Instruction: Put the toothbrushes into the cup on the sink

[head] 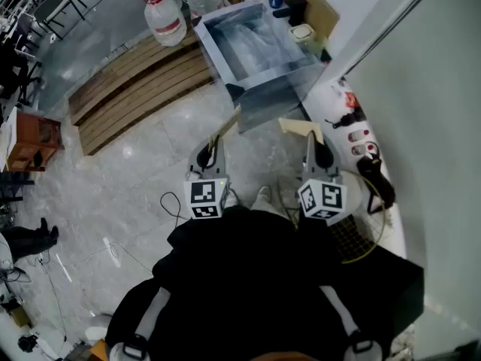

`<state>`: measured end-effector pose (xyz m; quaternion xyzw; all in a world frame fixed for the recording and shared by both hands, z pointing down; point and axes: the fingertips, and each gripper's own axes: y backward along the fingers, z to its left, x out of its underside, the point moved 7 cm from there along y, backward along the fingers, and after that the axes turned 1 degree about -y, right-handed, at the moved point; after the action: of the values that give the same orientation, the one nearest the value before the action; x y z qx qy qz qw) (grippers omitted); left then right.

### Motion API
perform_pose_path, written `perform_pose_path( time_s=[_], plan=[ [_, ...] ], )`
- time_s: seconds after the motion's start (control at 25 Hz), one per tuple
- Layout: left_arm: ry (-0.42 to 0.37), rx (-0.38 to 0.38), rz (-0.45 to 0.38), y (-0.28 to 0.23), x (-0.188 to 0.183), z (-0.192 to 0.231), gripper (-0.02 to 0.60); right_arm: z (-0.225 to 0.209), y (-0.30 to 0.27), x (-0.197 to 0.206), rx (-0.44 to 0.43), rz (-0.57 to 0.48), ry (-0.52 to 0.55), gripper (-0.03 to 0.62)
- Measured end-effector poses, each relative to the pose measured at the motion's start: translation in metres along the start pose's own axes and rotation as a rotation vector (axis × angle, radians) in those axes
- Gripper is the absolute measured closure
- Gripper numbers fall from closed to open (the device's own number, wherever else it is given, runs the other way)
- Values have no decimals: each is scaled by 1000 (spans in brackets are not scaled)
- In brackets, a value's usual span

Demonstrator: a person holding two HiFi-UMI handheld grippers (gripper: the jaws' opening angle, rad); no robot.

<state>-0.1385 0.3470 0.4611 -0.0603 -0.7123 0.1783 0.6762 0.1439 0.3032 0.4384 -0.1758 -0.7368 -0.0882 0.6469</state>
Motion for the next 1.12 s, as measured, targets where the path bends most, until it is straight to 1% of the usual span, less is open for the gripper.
perform_pose_path(
  time_s=[0.24,0.4,0.48,0.6,0.8,0.96,1.12],
  plan=[
    [-1,-10,4,-3,0,-15,577,-17,2,1,-7,1,-16,554],
    [-2,-25,5,-7,-3,-26,577,-34,2,-1,-18,-24,-53,554],
    [-6,-34,4,-9,-7,-33,577,-41,1,-4,-27,-27,-49,554],
    [-22,-48,-7,-13,-14,-45,577,-53,1,-8,-50,-35,-52,554],
    [-54,-65,-24,-19,-19,-66,577,-74,0,-3,-80,-50,-83,554],
    [-68,-75,-16,-23,-21,-74,577,-81,-2,-4,-102,-59,-96,554],
    [-66,-79,-15,-32,-21,-77,577,-88,-12,-6,-115,-71,-88,554]
  ],
)
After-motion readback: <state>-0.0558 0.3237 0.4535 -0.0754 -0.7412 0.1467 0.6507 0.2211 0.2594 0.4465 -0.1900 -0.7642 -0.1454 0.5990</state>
